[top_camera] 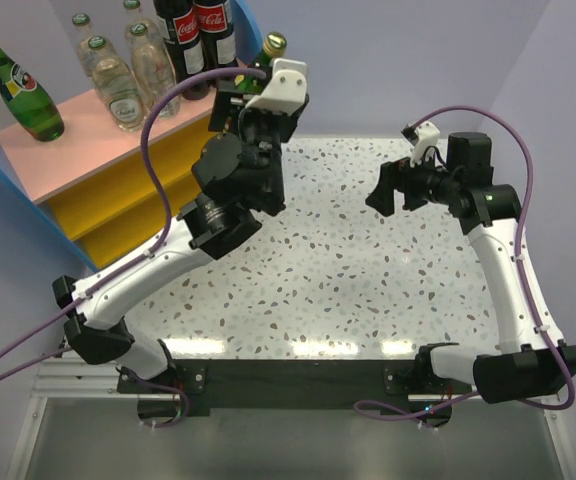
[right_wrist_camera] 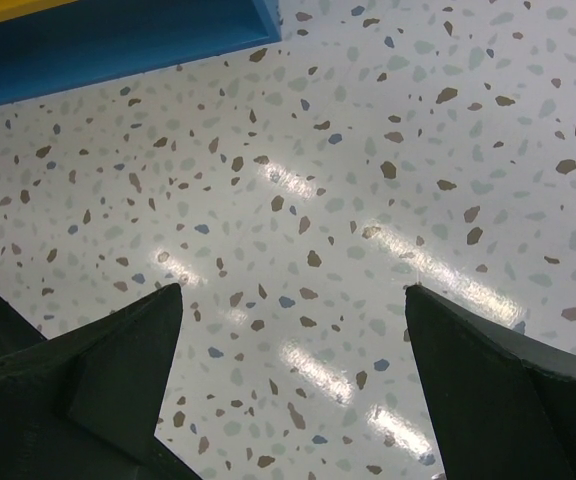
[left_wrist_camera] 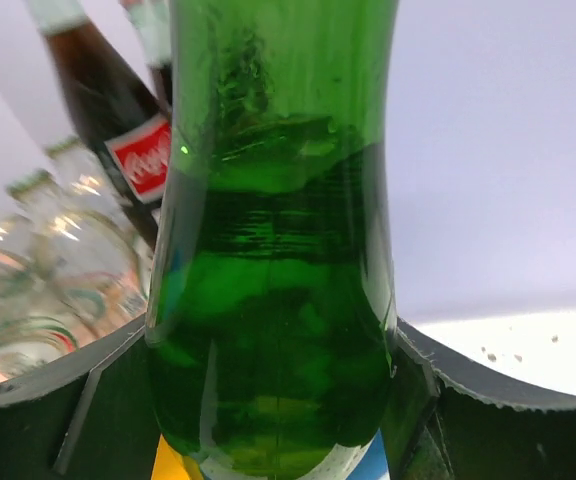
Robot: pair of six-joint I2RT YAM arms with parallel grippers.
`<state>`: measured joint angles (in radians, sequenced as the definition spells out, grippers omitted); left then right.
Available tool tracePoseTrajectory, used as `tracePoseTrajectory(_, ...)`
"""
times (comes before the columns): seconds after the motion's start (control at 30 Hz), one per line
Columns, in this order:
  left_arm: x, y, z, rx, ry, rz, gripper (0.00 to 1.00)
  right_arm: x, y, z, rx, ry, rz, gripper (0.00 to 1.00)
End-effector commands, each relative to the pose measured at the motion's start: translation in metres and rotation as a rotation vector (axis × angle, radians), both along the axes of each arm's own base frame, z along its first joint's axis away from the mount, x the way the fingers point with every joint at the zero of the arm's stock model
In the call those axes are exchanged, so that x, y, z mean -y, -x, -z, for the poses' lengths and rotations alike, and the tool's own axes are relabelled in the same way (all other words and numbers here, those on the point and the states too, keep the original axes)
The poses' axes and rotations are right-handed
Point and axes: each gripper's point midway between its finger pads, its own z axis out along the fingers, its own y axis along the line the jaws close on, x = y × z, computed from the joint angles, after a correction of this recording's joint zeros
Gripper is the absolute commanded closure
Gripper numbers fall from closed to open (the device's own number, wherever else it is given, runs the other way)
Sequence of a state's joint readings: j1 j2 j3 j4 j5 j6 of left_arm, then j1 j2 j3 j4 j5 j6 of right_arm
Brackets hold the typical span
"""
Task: Place and organize the beverage onto the shelf
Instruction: Place the drink on the shelf.
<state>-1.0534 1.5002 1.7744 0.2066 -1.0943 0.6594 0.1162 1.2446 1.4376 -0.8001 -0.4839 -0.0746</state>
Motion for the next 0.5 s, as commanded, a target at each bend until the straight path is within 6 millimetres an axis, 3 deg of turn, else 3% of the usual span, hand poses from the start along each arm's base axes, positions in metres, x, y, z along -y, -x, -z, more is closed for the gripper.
tracePoseTrajectory(0.0, -0.045, 0.016, -0.082, 0.154, 0.13, -0.082, 1.0, 0.005, -0.008, -0.004, 0.037, 0.021, 0.012, 0.04)
tracePoseTrajectory(0.03, -0.041, 0.012, -0.084, 0.157, 0.124, -0.092, 1.0, 0.007, -0.01, -0.003, 0.036, 0.023, 0.019, 0.04)
tracePoseTrajectory(0.07, -0.051, 0.016, -0.098, 0.179, 0.155, -0.106, 1.0, 0.007, -0.009, -0.004, 0.038, 0.024, 0.018, 0.04)
tracePoseTrajectory(0.17, -0.068, 0.017, -0.109, 0.201, 0.161, -0.156, 1.0, 0.009, -0.01, -0.003, 0.036, 0.031, 0.025, 0.04)
tracePoseTrajectory(0.3, -0.109, 0.025, -0.121, 0.231, 0.218, -0.224, 1.0, 0.013, -0.01, 0.0, 0.03, 0.038, 0.032, 0.04)
tracePoseTrajectory(0.47, -0.143, 0.035, -0.139, 0.275, 0.251, -0.276, 1.0, 0.012, -0.013, 0.002, 0.023, 0.034, 0.029, 0.04)
